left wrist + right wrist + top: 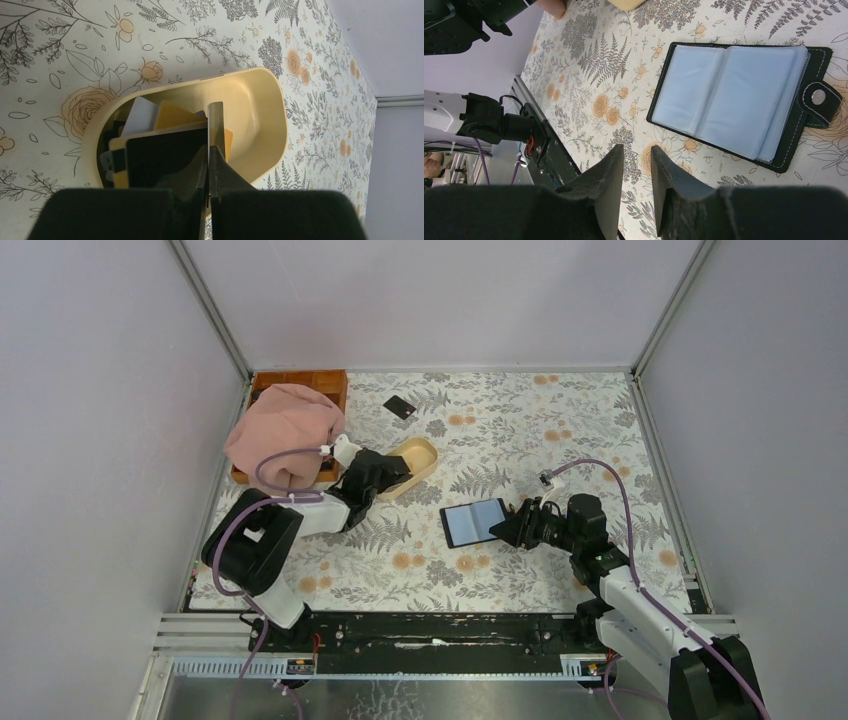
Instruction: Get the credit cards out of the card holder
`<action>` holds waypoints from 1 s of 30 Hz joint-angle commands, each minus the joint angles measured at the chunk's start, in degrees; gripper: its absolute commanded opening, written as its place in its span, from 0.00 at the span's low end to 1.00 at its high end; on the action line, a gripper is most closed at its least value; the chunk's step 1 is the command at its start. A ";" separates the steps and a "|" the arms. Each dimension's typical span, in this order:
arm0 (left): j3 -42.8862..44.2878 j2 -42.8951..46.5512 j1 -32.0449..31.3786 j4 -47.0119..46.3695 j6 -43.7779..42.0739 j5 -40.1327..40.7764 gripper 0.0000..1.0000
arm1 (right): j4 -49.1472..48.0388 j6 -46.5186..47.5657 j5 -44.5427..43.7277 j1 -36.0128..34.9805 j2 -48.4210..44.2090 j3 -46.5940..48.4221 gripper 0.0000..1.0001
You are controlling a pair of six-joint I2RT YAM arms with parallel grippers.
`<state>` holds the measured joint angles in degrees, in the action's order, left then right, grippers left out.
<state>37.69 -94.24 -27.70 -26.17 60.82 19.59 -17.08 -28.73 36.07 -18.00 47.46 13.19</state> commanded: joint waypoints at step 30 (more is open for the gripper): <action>-0.16 6.20 0.24 18.48 -0.90 -1.48 0.55 | -4.11 -0.14 2.33 -0.18 -1.07 -0.36 0.34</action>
<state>35.83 -87.48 -27.70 -17.80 62.15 17.80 -17.52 -28.82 37.17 -18.00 46.48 12.82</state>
